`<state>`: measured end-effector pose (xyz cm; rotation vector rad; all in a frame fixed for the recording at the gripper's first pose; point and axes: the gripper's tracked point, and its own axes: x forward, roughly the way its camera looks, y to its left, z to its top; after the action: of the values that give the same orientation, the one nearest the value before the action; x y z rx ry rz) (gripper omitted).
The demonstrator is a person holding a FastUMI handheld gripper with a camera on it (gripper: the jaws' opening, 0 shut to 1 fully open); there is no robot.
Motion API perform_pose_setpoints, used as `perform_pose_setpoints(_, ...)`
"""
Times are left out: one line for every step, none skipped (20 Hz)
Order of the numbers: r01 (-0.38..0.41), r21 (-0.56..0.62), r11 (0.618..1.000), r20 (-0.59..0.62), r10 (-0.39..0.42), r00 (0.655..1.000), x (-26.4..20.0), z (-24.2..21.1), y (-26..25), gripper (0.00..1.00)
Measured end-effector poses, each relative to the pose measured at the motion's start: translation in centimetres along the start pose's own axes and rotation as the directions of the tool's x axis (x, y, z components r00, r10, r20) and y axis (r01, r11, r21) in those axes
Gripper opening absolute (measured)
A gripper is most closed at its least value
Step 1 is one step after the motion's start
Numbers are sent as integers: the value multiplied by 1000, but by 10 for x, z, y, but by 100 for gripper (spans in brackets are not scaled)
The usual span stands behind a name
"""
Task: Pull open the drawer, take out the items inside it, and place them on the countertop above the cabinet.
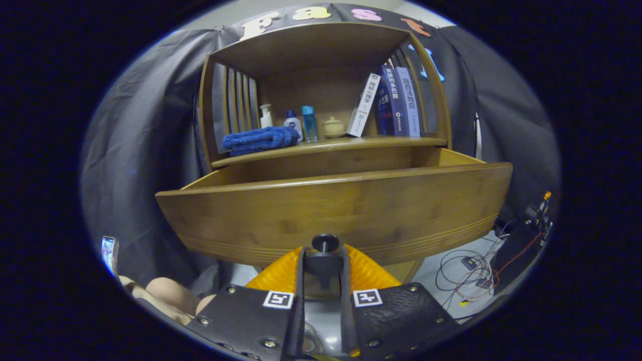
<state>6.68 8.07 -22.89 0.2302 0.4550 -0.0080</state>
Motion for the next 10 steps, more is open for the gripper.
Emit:
perform_pose_setpoints(4, 2, 1000, -4, -4, 1000, -1, 0, 0, 29)
perform_pose_setpoints(5, 6, 1000, -6, -5, 1000, 0, 0, 0, 29)
perform_pose_setpoints(3, 9, 1000, -7, -3, 1000, -1, 0, 0, 29)
perform_pose_setpoints(1, 11, 1000, -8, -1, 1000, 0, 0, 0, 29)
perform_pose_setpoints(1, 9, 1000, -10, -1, 1000, 0, 0, 0, 29)
perform_pose_setpoints(1, 8, 1000, -13, -1, 1000, 0, -1, 0, 29)
perform_pose_setpoints(0, 8, 1000, -16, 0, 1000, -2, -1, 1, 29)
perform_pose_setpoints(-2, 11, 1000, -17, 2, 1000, -4, -3, 1, 29)
perform_pose_setpoints(-1, 11, 1000, -17, 1, 1000, -7, -4, 1, 29)
perform_pose_setpoints(-4, 11, 1000, -18, 4, 1000, -11, -6, 1, 29)
